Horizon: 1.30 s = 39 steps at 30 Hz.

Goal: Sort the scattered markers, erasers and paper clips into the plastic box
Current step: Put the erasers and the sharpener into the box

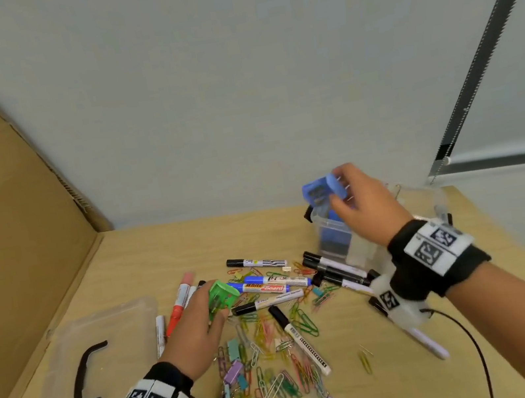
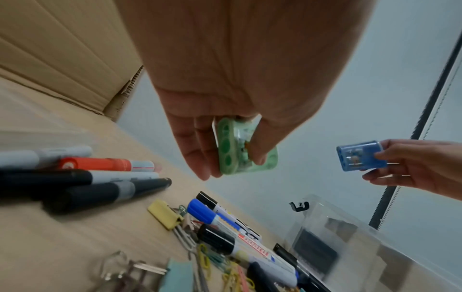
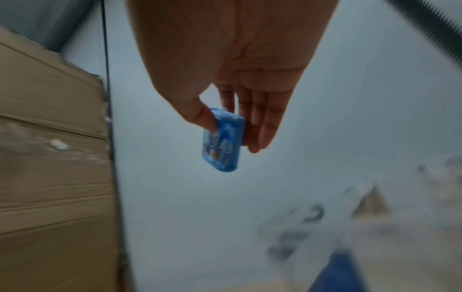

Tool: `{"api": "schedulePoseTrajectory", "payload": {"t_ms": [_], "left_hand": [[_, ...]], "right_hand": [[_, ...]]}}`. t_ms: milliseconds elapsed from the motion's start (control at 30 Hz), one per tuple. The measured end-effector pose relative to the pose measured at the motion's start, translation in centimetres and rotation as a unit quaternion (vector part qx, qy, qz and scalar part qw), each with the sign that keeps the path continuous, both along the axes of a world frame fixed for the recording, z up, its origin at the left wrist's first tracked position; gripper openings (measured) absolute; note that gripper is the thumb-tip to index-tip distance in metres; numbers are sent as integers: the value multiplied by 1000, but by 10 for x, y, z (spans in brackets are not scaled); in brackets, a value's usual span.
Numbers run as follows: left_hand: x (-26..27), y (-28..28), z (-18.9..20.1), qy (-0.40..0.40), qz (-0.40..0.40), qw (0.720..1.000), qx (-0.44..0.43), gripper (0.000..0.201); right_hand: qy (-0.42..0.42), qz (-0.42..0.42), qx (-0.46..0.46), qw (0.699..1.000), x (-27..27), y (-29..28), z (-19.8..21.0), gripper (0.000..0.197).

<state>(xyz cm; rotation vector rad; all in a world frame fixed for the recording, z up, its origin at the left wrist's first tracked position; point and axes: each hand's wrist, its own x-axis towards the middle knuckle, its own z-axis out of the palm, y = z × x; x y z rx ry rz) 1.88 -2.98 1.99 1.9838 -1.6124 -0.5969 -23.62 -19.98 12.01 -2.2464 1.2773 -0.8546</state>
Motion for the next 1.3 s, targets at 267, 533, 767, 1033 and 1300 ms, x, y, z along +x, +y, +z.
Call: {"api": "schedulePoseTrajectory", "payload": {"t_ms": [267,533,767,1033,1300], "left_hand": [[-29,-8,4,28,42,998,-35,51],[-28,-1,-5,49,42,996,-56,54],[-19,7,-13,41,35,998,-44,54],[-15,11,-20,63,23,997,-37,58],[-49,-4,0,80,0,995,-56,66]], "right_hand": [[244,-81,66,964,-9,-84,-6,27],[382,-32,119,916,11,-121,-27,31],[493,0,184,850,5,-238,-116,34],[527,14,132,840,13,-180,-83,40],[220,28,97,970,-6,-65,-10,40]]}}
